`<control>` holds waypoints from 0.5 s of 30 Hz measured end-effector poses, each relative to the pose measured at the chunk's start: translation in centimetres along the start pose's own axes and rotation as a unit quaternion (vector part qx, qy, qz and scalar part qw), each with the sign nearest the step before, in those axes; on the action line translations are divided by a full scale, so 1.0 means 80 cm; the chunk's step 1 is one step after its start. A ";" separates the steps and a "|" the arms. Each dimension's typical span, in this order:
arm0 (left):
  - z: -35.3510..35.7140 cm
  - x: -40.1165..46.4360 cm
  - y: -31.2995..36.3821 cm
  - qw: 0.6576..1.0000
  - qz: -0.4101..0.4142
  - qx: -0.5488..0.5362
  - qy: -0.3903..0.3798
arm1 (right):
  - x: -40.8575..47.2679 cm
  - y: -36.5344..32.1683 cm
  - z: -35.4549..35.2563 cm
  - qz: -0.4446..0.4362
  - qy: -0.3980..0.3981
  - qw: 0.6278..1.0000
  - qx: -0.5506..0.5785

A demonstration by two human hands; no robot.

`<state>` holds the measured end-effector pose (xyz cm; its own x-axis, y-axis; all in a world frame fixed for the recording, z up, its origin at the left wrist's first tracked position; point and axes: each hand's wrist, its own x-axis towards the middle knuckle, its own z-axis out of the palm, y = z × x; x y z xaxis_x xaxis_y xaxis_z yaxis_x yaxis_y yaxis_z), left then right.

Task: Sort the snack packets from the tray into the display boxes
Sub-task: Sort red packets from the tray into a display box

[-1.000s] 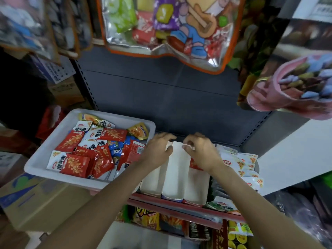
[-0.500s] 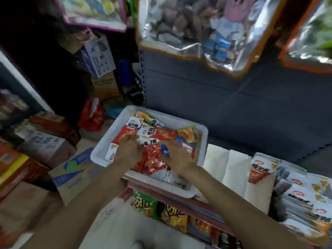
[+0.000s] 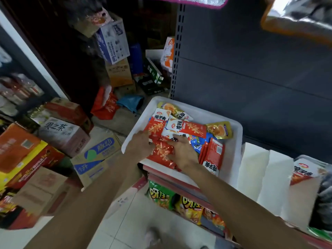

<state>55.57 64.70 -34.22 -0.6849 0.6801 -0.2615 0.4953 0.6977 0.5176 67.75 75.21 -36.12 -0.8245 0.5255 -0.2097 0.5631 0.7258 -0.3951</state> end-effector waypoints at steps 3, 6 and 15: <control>0.000 0.003 -0.006 1.000 -0.007 -0.013 0.020 | -0.002 0.000 -0.001 0.006 0.031 0.999 0.031; -0.001 0.002 -0.008 0.998 -0.009 -0.053 0.028 | -0.004 0.007 -0.003 0.028 0.061 0.994 0.082; -0.008 -0.002 0.017 0.982 0.030 -0.185 0.022 | -0.028 0.061 -0.058 0.075 0.064 0.923 0.373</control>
<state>56.01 65.41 -32.97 -0.6874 0.7010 -0.1900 0.3131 0.5220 0.7934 72.61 79.63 -33.43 -0.7009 0.6773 -0.2234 0.4359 0.1589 -0.8859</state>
